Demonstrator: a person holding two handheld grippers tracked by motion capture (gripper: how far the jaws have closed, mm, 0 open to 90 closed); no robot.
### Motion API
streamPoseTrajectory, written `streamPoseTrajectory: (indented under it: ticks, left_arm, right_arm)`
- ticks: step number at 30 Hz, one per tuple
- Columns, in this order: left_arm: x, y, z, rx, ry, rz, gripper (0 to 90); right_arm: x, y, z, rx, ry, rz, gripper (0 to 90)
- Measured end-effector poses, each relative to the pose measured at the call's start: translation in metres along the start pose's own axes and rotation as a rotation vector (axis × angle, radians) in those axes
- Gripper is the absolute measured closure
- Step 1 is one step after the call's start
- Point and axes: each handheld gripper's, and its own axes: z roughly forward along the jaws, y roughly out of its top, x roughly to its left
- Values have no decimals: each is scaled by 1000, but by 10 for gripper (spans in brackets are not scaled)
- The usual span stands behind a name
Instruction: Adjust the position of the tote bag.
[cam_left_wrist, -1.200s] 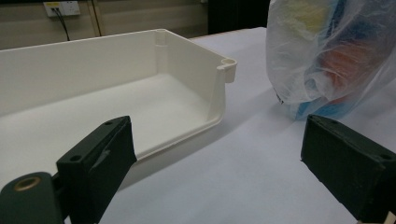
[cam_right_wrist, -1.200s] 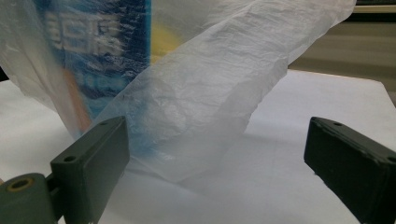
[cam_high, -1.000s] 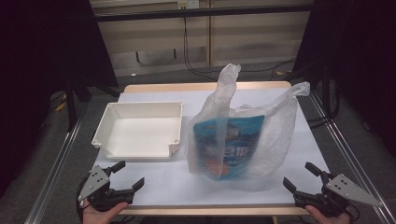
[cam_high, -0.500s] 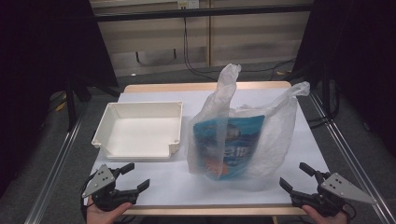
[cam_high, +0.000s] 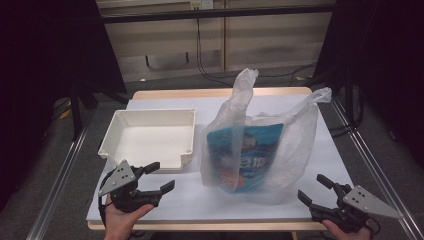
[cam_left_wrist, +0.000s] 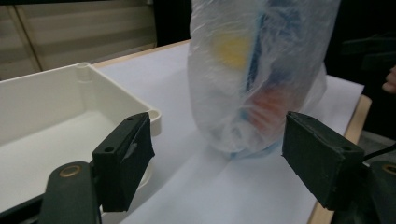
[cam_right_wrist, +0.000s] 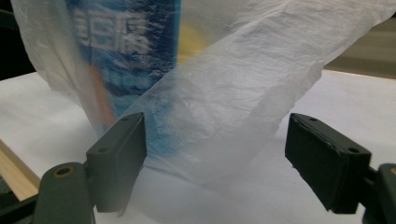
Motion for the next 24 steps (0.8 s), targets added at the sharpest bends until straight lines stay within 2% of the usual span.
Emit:
streamPoseTrajectory:
  ticks: [1, 2, 7, 8, 9, 10, 11, 14, 15, 17, 19, 20, 24]
  left_arm:
    - [0, 2, 1, -2, -39, 3, 241]
    - [-2, 4, 1, -8, -43, 7, 241]
    - [-5, 14, 2, 19, -13, 10, 259]
    - [-4, 16, 3, 7, -48, 10, 278]
    - [-4, 19, 3, 7, -50, 19, 283]
    - [-6, 22, 3, 14, -21, 23, 288]
    - [-5, 24, 3, 2, -60, 25, 299]
    - [-8, 33, 6, 3, -76, 39, 315]
    - [-8, 35, 7, 0, -102, 39, 316]
    - [-10, 39, 8, -6, -84, 53, 317]
    - [-10, 43, 10, -21, -98, 33, 335]
    - [-9, 45, 10, -16, -98, 45, 343]
    - [-10, 54, 13, -27, -106, 52, 365]
  right_arm:
    - [1, 0, -1, 4, 7, -4, 211]
    - [1, 0, -1, 4, 8, -4, 210]
    - [3, 1, 0, 6, 17, -9, 166]
    - [4, 2, 0, 2, 21, -13, 165]
    - [5, 2, 1, 4, 25, -14, 164]
    - [5, 2, 1, 4, 29, -22, 164]
    - [6, 2, 2, 8, 34, -25, 164]
    - [8, 3, 4, 16, 47, -33, 164]
    - [9, 3, 4, 19, 45, -35, 164]
    - [9, 3, 4, 20, 47, -32, 164]
    - [8, 3, 3, 17, 54, -26, 164]
    - [7, 3, 3, 17, 57, -23, 165]
    - [7, 3, 3, 13, 56, -12, 165]
